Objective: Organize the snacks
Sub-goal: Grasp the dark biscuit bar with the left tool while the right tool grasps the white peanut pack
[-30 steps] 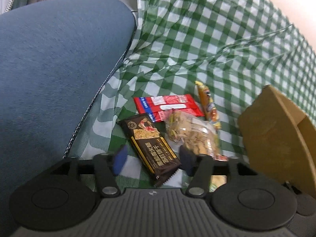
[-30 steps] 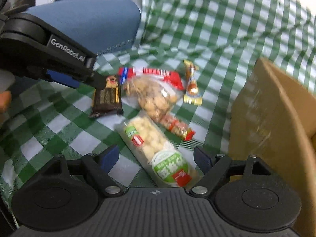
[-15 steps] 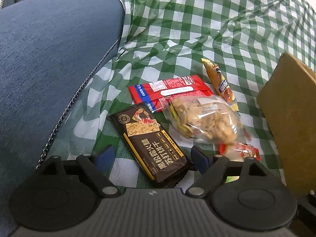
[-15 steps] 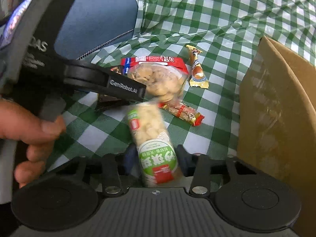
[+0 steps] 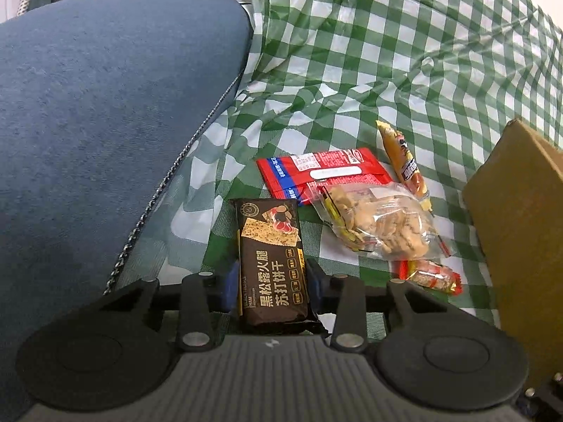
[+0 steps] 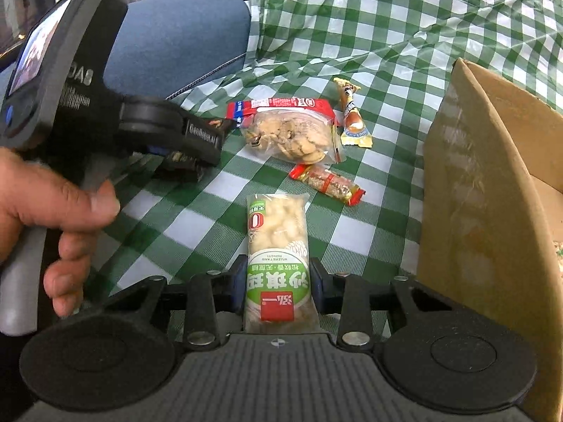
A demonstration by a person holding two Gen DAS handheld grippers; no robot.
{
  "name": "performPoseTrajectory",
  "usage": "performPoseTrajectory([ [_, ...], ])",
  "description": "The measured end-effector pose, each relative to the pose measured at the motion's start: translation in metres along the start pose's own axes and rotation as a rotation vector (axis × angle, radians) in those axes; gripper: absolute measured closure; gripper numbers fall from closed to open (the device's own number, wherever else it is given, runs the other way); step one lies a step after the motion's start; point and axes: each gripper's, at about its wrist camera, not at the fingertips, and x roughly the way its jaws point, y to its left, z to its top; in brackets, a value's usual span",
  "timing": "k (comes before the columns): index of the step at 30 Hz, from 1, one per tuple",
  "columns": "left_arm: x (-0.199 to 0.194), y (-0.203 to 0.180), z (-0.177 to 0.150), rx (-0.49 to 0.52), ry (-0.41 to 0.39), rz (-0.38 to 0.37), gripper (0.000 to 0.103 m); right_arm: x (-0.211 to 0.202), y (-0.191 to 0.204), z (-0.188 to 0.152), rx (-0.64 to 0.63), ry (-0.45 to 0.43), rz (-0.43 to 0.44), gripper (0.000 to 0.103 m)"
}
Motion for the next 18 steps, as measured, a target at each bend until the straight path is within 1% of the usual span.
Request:
performPoseTrajectory([
  [3,-0.014,0.000,0.004,-0.004,0.023,-0.021,0.060,-0.007,0.000,-0.005,-0.004,0.000,-0.006,0.065],
  [5,-0.025,0.000,0.006,0.012,0.047,-0.058,0.060,-0.013,-0.002,-0.007,0.008,-0.002,-0.005,0.065],
  [8,-0.038,-0.004,0.005,0.082,0.140,-0.139,0.060,-0.022,-0.002,-0.009,0.026,-0.006,0.002,0.065],
  [10,-0.045,-0.007,0.002,0.145,0.203,-0.201,0.060,-0.027,-0.002,-0.012,0.050,0.003,0.015,0.065],
  [11,-0.048,-0.009,-0.001,0.179,0.232,-0.214,0.060,-0.029,-0.003,-0.014,0.066,0.016,0.026,0.065],
  [13,-0.051,-0.009,-0.011,0.222,0.266,-0.207,0.060,-0.031,-0.003,-0.019,0.107,0.044,0.041,0.065],
  [15,-0.051,-0.005,-0.017,0.200,0.291,-0.218,0.060,-0.033,-0.002,-0.023,0.130,0.068,0.041,0.065],
  [18,-0.053,0.004,-0.019,0.144,0.271,-0.220,0.060,-0.032,0.003,-0.028,0.137,0.094,0.034,0.065],
])
